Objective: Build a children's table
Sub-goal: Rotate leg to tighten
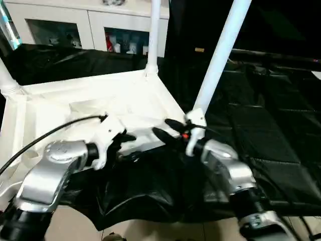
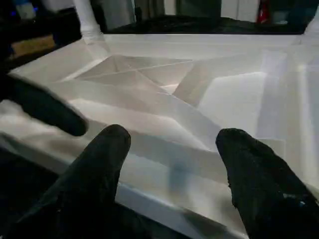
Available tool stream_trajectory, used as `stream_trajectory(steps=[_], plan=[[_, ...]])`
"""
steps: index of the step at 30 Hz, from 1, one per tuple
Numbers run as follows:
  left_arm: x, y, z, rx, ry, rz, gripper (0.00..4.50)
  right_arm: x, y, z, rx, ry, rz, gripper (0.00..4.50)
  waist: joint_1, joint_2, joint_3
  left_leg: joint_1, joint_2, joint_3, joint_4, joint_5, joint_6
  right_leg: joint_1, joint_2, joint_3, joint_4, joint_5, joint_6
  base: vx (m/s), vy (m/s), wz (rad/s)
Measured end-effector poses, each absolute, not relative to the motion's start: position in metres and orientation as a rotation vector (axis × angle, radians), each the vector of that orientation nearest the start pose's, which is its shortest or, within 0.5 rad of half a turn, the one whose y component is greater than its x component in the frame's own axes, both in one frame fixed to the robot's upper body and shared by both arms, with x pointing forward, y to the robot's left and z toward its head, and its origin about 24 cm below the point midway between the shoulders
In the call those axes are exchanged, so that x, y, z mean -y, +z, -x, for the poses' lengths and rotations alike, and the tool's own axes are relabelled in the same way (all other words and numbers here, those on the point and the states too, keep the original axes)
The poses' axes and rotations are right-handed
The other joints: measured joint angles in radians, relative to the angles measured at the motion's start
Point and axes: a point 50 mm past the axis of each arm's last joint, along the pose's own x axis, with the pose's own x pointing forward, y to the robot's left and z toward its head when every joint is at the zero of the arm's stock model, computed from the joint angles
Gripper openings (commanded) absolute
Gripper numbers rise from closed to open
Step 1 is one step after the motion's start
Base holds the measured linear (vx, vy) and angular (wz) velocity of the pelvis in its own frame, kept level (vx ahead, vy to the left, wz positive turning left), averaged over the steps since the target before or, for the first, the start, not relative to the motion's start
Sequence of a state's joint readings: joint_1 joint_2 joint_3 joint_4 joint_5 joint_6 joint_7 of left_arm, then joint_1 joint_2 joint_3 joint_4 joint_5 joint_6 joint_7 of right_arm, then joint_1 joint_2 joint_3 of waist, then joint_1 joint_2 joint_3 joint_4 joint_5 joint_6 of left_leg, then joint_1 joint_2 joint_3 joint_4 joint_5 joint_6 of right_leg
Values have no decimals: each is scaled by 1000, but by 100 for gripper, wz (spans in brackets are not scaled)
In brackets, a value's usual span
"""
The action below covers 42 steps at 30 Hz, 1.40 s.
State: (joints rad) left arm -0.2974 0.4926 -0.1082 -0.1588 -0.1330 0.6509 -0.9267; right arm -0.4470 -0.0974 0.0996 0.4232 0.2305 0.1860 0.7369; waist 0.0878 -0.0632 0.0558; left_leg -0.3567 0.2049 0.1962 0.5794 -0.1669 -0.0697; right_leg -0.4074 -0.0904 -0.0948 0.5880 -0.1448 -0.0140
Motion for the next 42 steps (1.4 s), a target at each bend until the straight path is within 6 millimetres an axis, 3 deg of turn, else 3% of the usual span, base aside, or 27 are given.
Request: stream_trajectory(steps=[3, 4, 5, 10, 13, 17, 22, 31, 42], plan=[[-152, 97, -292, -381, -960, -270, 397, 113, 58, -308, -163, 913, -40, 322, 6, 18, 2, -2, 0, -2, 2, 0, 0, 3, 1, 0, -3, 0, 0, 0, 0, 0], [-150, 97, -297, -376, -950, -269, 421, 122, 58, -305, -170, 907, -17, 322, 1, 27, 1, -1, -1, 0, 2, 0, 0, 4, 1, 2, -4, 0, 0, 0, 0, 0], [-143, 97, -305, -365, -955, -263, 421, 135, 57, -300, -181, 888, 5, 322, 7, 39, 2, -2, -2, -3, 4, 0, 1, 6, 1, 1, -5, 0, 1, 0, 0, 0], [-115, 99, -328, -326, -971, -224, 445, 179, 55, -283, -249, 829, 62, 322, -14, 77, -1, -7, -2, 0, 5, -3, 5, 4, 1, 3, -10, -1, 3, 0, 0, 0], [-102, 96, -335, -321, -992, -198, 445, 195, 60, -281, -248, 788, 81, 322, -37, 85, -4, -11, 0, -1, 4, -3, 5, 3, 2, 1, -9, 1, -1, 0, 0, 0], [-84, 84, -339, -356, -1043, -173, 428, 211, 62, -286, -243, 652, 94, 322, -48, 97, -8, -11, 1, -2, 7, -3, 5, 3, 3, -1, -10, -2, 4, 0, 0, 0], [-82, 71, -341, -415, -1042, -183, 397, 220, 62, -289, -248, 576, 101, 322, -56, 101, -9, -11, 1, -3, 9, -3, 5, 3, 2, -3, -9, -2, 4, 0, 0, 0], [-90, 49, -343, -467, -1000, -206, 322, 217, 70, -297, -228, 576, 133, 322, -51, 99, -8, -13, 1, -3, 10, -3, 6, 3, 1, -3, -10, -2, 4, 0, 0, 0], [-92, 47, -347, -463, -993, -209, 228, 214, 63, -297, -254, 591, 153, 322, -44, 98, -8, -12, 0, -2, 10, -3, 7, 3, 0, -3, -10, -2, 4, 0, 0, 0]])
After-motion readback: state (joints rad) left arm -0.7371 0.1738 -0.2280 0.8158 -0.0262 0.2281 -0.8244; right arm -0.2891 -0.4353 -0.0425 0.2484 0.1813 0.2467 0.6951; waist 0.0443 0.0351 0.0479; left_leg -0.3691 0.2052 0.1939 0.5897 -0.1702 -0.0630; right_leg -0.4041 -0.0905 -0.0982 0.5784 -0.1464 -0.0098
